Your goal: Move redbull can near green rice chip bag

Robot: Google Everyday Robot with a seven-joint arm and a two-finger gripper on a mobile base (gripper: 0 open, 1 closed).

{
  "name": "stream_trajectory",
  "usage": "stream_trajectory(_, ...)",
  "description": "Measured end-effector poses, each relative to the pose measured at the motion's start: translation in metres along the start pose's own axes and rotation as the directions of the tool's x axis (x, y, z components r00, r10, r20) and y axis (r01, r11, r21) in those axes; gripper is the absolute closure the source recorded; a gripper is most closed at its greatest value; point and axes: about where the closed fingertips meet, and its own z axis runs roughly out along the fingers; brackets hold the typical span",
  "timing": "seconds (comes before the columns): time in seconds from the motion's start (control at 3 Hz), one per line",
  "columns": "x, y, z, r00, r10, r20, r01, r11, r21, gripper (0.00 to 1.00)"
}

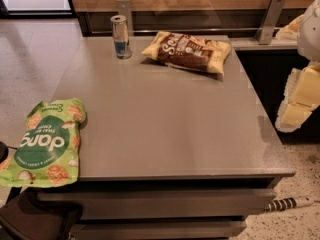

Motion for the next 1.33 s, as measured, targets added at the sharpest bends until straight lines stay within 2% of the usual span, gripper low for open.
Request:
stream_trajectory(0.33,-0.002,-0.003,-0.001,1.0,0.003,0.007,-0.003,0.9999,0.01,0.0)
stream_trajectory(0.67,-0.021,-0.036,0.001,0.993,0.06,0.105,-0.069,0.9938,0.088,0.0)
stream_trajectory(1.0,-0.047,-0.066,0.012,0.937,0.172,0.304,-0.226,0.9624,0.151,0.0)
stream_trajectory(1.33,-0.091,-0.083,0.03,0.811,0.221,0.542,-0.331,0.9371,0.112,0.0)
